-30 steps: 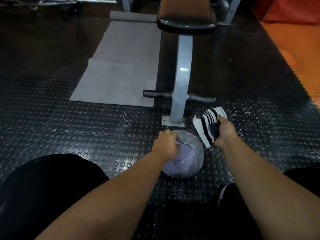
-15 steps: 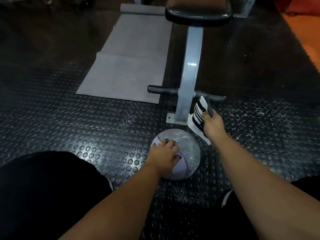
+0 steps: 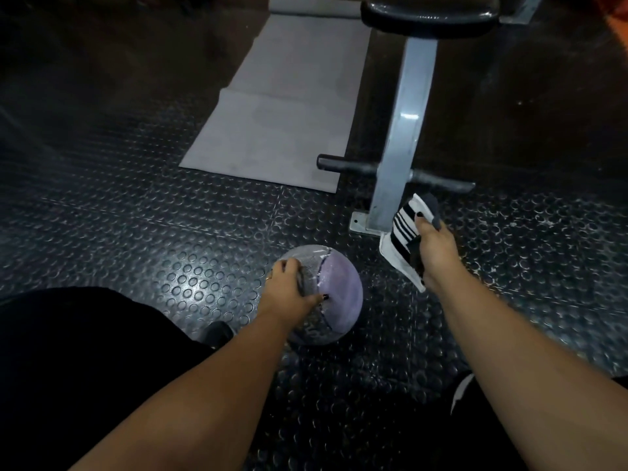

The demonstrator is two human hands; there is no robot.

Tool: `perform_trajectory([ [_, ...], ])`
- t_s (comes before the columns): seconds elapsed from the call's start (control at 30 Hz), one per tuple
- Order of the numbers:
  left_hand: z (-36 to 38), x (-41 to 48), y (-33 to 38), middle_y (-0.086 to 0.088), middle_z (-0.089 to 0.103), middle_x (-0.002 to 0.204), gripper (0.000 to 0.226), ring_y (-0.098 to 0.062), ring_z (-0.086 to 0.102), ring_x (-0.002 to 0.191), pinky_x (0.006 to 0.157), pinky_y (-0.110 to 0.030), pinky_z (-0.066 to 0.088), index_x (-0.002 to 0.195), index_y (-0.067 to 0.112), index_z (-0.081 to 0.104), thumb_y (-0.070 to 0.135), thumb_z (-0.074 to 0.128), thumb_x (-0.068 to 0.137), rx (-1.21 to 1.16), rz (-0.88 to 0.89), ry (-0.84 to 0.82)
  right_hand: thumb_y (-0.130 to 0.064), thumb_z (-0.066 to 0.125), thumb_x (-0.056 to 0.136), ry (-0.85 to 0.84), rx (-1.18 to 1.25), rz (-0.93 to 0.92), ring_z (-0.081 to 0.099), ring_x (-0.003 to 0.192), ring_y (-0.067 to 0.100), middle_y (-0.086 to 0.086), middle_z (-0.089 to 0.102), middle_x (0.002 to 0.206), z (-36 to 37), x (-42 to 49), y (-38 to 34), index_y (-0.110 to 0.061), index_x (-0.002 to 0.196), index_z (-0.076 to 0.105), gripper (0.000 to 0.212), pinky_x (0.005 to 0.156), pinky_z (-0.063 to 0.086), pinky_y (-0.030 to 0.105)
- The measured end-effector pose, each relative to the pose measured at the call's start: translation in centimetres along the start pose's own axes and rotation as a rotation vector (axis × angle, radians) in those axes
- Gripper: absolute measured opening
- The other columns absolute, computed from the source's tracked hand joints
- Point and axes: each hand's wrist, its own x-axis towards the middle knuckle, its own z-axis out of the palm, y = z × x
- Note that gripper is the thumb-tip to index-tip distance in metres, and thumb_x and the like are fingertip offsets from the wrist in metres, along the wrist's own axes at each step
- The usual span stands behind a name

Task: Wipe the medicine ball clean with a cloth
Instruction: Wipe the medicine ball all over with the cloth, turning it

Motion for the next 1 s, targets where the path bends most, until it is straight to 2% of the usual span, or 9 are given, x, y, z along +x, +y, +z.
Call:
perform_trajectory([
  [0.13, -1.1, 0.4, -1.4, -0.004, 0.045, 0.127, 0.074, -0.026, 0.054, 0.112, 0.093, -0.041, 0.049, 0.124, 0.016, 0.047, 0.048, 0.086, 0.071, -0.115, -0.047, 0.005, -0.008, 0.070, 0.082, -0.042, 0.032, 0.090, 0.068, 0.086, 0.025, 0.009, 0.070, 0.102, 1.2, -0.3, 1.3, -0.014, 0.116, 0.060, 0.036, 0.074, 0.057, 0.037],
  [0.3, -1.6, 1.0, -1.3, -0.008, 0.043, 0.136, 0.082, -0.031, 0.054, 0.119, 0.100, -0.045, 0.049, 0.138, 0.020, 0.041, 0.045, 0.086, 0.074, -0.151, -0.074, -0.010, 0.001, 0.077, 0.072, -0.087, -0.091, 0.090, 0.067, 0.062, 0.018, 0.007, 0.071, 0.084, 2.3, -0.6, 2.3, -0.009, 0.104, 0.065, 0.035, 0.049, 0.052, 0.026],
  [0.47, -1.8, 2.4, -1.3, -0.013, 0.030, 0.146, 0.077, -0.037, 0.050, 0.126, 0.107, -0.050, 0.045, 0.151, 0.043, 0.031, 0.053, 0.071, 0.086, -0.035, -0.065, -0.100, 0.001, 0.066, 0.080, -0.142, -0.208, 0.032, 0.067, 0.084, 0.020, 0.004, 0.069, 0.097, 3.3, -0.7, 3.3, -0.019, 0.111, 0.058, 0.037, 0.078, 0.056, 0.035],
  [0.57, -1.9, 3.2, -1.1, -0.015, 0.030, 0.145, 0.073, -0.040, 0.050, 0.125, 0.106, -0.050, 0.046, 0.152, 0.042, 0.032, 0.056, 0.066, 0.089, -0.012, -0.103, -0.112, 0.008, 0.053, 0.084, -0.133, -0.286, -0.046, 0.062, 0.083, 0.016, 0.001, 0.065, 0.097, 3.7, -1.1, 4.0, -0.025, 0.113, 0.052, 0.044, 0.073, 0.053, 0.028],
  [0.7, -2.1, 3.7, -0.6, -0.017, 0.032, 0.143, 0.072, -0.042, 0.051, 0.123, 0.105, -0.050, 0.045, 0.152, 0.041, 0.031, 0.058, 0.064, 0.090, -0.007, -0.163, -0.085, 0.011, 0.044, 0.081, -0.088, -0.342, -0.144, 0.062, 0.098, 0.022, 0.003, 0.065, 0.107, 4.6, -1.4, 5.1, -0.021, 0.120, 0.056, 0.052, 0.093, 0.051, 0.036],
  [0.8, -2.4, 4.1, -0.5, -0.018, 0.032, 0.140, 0.071, -0.044, 0.052, 0.119, 0.102, -0.049, 0.045, 0.147, 0.035, 0.038, 0.057, 0.068, 0.087, -0.095, -0.245, -0.061, 0.010, 0.045, 0.079, -0.057, -0.369, -0.166, 0.062, 0.101, 0.025, 0.005, 0.066, 0.110, 5.3, -1.7, 5.9, -0.019, 0.124, 0.057, 0.055, 0.096, 0.050, 0.041],
  [0.9, -2.9, 4.8, -0.5, -0.018, 0.035, 0.137, 0.069, -0.045, 0.049, 0.122, 0.100, -0.052, 0.046, 0.138, 0.026, 0.040, 0.059, 0.069, 0.085, -0.095, -0.317, -0.037, -0.008, 0.057, 0.086, -0.064, -0.359, -0.163, 0.060, 0.101, 0.023, 0.001, 0.064, 0.108, 5.7, -1.7, 5.4, -0.022, 0.119, 0.056, 0.036, 0.093, 0.048, 0.036],
  [0.93, -3.0, 4.9, -0.6, -0.017, 0.035, 0.139, 0.068, -0.044, 0.046, 0.125, 0.101, -0.055, 0.045, 0.138, 0.026, 0.039, 0.058, 0.068, 0.086, -0.014, -0.256, 0.009, -0.020, 0.059, 0.090, -0.080, -0.333, -0.160, 0.058, 0.103, 0.022, 0.000, 0.062, 0.110, 5.8, -1.7, 5.1, -0.022, 0.120, 0.055, 0.030, 0.093, 0.045, 0.034],
  [1.0, -3.0, 5.0, -0.9, -0.010, 0.033, 0.147, 0.067, -0.038, 0.039, 0.134, 0.105, -0.059, 0.042, 0.143, 0.033, 0.038, 0.056, 0.067, 0.087, 0.112, -0.001, 0.083, -0.041, 0.049, 0.095, -0.090, -0.280, -0.154, 0.053, 0.109, 0.020, 0.001, 0.057, 0.119, 5.9, -1.3, 4.9, -0.018, 0.127, 0.053, 0.040, 0.099, 0.040, 0.036],
])
